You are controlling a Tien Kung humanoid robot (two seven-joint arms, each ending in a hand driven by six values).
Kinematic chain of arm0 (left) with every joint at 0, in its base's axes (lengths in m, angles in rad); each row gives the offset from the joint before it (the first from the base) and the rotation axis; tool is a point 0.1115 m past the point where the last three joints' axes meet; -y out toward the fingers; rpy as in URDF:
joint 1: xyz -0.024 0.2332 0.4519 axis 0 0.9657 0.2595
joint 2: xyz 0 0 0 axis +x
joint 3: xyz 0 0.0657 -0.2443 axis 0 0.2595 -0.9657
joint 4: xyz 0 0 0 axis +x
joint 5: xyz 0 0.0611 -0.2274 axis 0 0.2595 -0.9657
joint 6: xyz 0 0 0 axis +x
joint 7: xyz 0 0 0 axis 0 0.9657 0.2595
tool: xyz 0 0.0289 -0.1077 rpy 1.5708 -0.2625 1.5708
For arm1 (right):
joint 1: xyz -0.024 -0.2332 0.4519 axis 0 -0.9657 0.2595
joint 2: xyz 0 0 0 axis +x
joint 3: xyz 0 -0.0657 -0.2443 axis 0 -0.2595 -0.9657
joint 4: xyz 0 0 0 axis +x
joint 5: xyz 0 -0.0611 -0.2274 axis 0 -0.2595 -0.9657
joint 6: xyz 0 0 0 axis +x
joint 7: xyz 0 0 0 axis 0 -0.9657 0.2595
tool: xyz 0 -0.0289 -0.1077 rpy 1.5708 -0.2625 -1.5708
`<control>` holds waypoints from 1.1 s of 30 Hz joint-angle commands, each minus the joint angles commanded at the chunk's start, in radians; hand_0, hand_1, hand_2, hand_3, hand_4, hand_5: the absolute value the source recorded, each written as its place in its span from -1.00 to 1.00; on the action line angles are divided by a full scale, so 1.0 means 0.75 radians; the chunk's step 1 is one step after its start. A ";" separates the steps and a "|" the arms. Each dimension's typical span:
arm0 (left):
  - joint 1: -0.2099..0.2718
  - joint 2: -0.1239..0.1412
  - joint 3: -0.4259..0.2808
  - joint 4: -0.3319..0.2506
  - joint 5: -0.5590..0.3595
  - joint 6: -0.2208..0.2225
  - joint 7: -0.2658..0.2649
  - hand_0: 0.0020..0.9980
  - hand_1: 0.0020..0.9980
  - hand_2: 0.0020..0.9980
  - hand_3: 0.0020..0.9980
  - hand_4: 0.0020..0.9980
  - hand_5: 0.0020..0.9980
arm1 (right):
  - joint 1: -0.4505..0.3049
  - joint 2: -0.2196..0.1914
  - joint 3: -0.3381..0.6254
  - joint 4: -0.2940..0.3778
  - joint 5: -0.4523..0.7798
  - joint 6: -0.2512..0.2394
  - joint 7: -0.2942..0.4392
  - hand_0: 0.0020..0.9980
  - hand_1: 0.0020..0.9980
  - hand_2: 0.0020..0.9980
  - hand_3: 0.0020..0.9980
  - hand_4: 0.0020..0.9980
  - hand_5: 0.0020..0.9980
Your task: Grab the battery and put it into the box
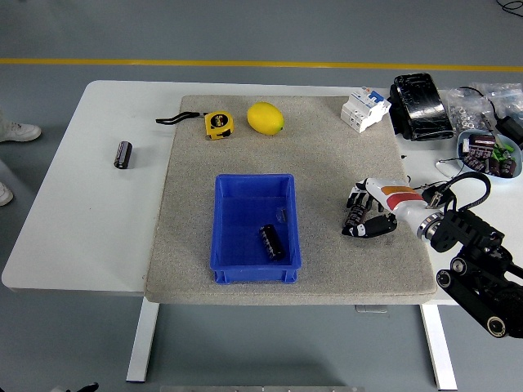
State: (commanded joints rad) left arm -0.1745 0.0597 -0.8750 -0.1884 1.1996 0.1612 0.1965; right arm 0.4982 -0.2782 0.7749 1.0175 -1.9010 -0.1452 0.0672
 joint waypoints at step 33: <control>0.020 0.002 -0.043 -0.001 0.060 -0.011 0.012 -0.02 0.01 0.13 0.37 0.28 0.56 | -0.006 -0.003 -0.005 0.004 0.003 0.010 0.001 -0.49 -0.23 -0.09 -0.05 1.00 -0.42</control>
State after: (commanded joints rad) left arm -0.1596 0.0613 -0.9071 -0.1893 1.2442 0.1530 0.2052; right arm 0.4941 -0.2803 0.7709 1.0206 -1.8988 -0.1375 0.0682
